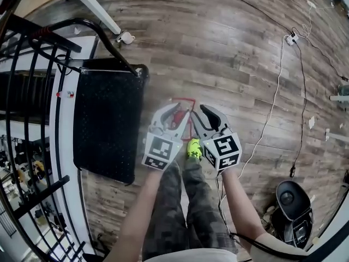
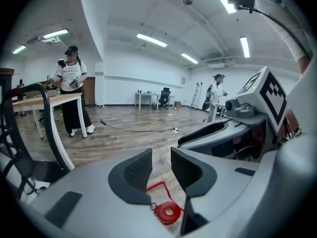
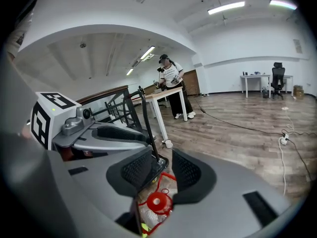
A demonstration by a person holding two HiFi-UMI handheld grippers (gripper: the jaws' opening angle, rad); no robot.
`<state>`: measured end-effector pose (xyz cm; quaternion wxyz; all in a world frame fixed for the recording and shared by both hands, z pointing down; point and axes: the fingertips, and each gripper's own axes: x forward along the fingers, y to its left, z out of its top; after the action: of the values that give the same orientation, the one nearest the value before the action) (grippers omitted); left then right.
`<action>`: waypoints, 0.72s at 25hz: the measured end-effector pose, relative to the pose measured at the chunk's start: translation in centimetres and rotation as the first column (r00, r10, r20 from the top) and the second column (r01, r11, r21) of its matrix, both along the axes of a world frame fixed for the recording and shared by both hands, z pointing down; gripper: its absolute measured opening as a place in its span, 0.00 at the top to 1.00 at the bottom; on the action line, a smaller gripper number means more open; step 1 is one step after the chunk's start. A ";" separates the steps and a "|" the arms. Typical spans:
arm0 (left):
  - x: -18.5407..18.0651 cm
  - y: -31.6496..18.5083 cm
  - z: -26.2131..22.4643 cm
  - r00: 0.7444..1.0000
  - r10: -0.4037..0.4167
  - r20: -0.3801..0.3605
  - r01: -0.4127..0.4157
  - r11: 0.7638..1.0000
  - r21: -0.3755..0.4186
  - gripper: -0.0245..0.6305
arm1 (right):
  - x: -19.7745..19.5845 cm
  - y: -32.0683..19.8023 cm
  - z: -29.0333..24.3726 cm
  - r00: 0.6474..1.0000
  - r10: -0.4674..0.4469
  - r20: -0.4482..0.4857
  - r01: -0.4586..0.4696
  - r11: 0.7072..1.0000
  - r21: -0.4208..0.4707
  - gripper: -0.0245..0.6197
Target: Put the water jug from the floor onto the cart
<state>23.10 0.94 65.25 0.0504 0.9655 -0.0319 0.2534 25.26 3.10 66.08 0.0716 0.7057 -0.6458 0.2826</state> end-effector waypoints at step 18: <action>-0.5 -3.3 13.9 0.987 -0.070 0.142 0.073 0.997 -0.014 0.72 | 0.8 -2.4 13.0 0.999 0.040 -0.017 -0.042 0.994 -0.105 0.69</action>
<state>22.64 -2.38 79.15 0.0662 0.9428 -0.0676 0.3197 26.01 0.67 79.12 0.1079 0.7160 -0.6148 0.3126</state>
